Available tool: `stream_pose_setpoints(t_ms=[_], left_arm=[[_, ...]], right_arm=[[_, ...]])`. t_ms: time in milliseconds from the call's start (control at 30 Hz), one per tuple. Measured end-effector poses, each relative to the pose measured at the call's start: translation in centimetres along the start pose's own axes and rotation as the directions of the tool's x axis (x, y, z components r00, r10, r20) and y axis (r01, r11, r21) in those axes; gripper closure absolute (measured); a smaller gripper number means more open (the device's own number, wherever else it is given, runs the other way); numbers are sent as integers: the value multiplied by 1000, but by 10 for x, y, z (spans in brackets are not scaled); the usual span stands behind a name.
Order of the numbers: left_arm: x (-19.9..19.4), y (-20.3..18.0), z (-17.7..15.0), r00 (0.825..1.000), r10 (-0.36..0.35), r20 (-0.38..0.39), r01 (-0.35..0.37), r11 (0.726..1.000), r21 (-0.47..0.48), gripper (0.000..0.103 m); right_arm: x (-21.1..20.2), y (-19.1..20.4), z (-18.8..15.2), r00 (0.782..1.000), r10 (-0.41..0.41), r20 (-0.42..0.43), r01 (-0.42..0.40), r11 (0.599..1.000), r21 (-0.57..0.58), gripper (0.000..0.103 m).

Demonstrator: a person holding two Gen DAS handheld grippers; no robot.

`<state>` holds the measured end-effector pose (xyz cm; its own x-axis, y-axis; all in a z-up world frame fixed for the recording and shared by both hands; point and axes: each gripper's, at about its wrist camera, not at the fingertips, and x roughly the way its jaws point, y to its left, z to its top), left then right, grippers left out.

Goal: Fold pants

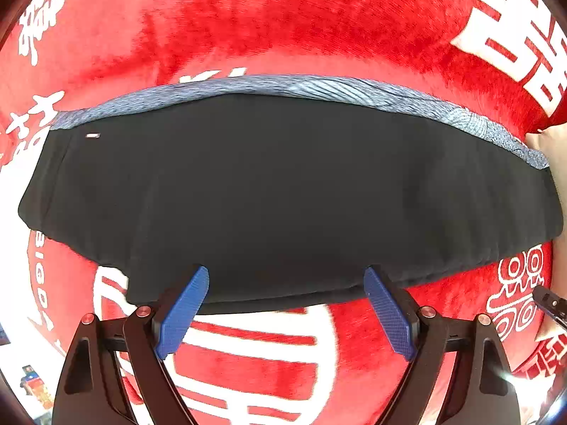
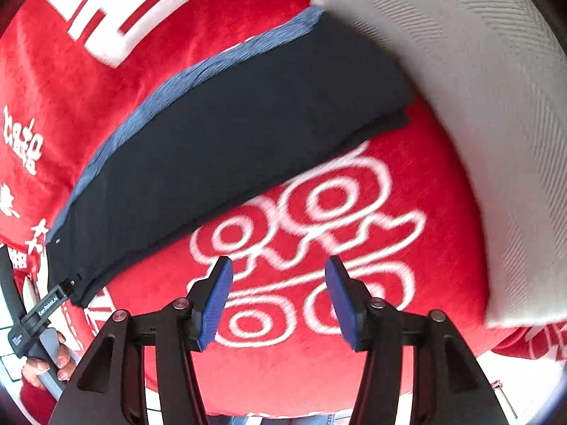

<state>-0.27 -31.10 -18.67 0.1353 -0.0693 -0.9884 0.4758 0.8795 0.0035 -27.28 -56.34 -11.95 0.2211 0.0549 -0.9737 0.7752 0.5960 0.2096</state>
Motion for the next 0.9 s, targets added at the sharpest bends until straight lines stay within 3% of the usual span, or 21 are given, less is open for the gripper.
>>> stream_pose_setpoints(t_ms=[267,400,500,567,700,900], left_arm=[[-17,77,1,999,-34,40,34,999,-2,13],[-22,126,3,998,-16,53,17,1000,-13,13],[-15,162,8,999,-4,46,6,999,-43,13],[-4,183,12,999,-1,38,3,998,-57,13],[10,193,12,1000,-15,28,16,998,-53,13],[12,183,11,997,-68,40,69,998,-12,13]], right_arm=[[16,80,-41,997,74,6,-74,997,-3,43],[44,150,-57,987,157,-21,-157,987,-15,43],[62,200,-71,961,270,-54,-272,962,-20,43],[77,233,-78,932,352,-81,-355,935,-22,43],[109,282,-85,887,448,-111,-452,892,-7,43],[125,280,-80,872,483,-79,-481,875,51,45]])
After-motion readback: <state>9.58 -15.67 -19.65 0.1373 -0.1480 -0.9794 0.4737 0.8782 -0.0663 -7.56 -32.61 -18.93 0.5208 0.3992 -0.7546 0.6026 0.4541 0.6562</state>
